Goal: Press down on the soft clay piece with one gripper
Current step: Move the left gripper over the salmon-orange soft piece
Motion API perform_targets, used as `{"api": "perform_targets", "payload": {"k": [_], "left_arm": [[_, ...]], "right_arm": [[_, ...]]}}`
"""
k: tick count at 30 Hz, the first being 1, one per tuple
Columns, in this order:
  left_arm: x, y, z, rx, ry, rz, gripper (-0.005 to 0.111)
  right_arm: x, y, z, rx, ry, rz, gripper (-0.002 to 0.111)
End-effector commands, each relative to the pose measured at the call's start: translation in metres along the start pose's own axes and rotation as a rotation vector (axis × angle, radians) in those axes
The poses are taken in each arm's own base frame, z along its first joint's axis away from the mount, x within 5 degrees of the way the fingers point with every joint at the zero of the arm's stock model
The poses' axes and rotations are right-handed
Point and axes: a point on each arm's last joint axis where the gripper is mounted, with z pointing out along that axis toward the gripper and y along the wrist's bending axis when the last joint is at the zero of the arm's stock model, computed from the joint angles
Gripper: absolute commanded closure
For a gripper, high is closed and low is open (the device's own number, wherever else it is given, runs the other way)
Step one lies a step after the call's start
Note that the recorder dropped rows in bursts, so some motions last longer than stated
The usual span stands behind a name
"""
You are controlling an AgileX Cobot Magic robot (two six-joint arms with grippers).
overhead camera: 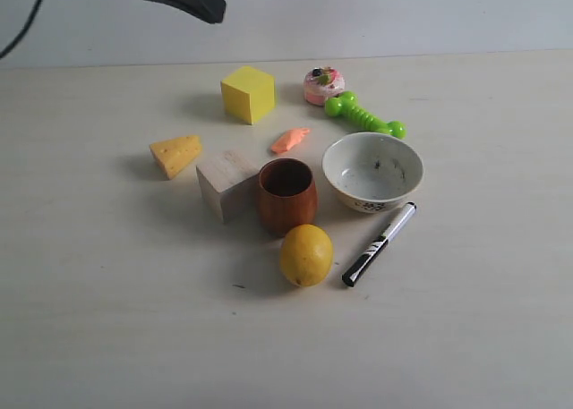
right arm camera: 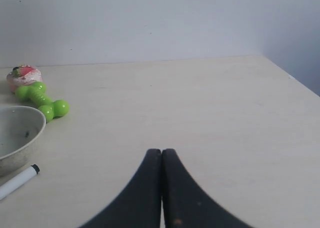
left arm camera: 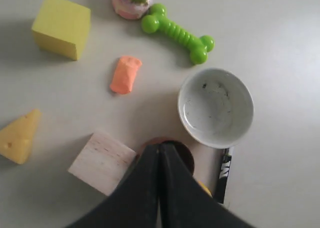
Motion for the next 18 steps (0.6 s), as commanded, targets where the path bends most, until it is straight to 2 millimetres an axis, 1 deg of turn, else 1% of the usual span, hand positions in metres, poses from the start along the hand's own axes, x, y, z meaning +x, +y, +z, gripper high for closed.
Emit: {"api": "perform_targets", "payload": {"k": [1,4,7,11,18], "left_arm": [[-0.002,-0.022,0.033,0.019,0.053,0.033,0.107],[-0.004,-0.037,0.056,0.032,0.076,0.065,0.107],[-0.007,-0.045,0.074,0.015,0.088,0.076,0.107],[-0.011,-0.042,0.098,-0.044,0.102,0.07,0.107],[-0.012,-0.035,0.134,-0.077,0.125,0.05,0.107]], "right_arm": [[0.0,0.0,0.0,0.006,-0.014,-0.006,0.108],[0.0,0.0,0.0,0.006,-0.014,-0.006,0.108],[0.0,0.0,0.0,0.006,-0.014,-0.006,0.108],[0.0,0.0,0.0,0.006,-0.014,-0.006,0.108],[0.0,0.0,0.0,0.006,-0.014,-0.006,0.108]]}}
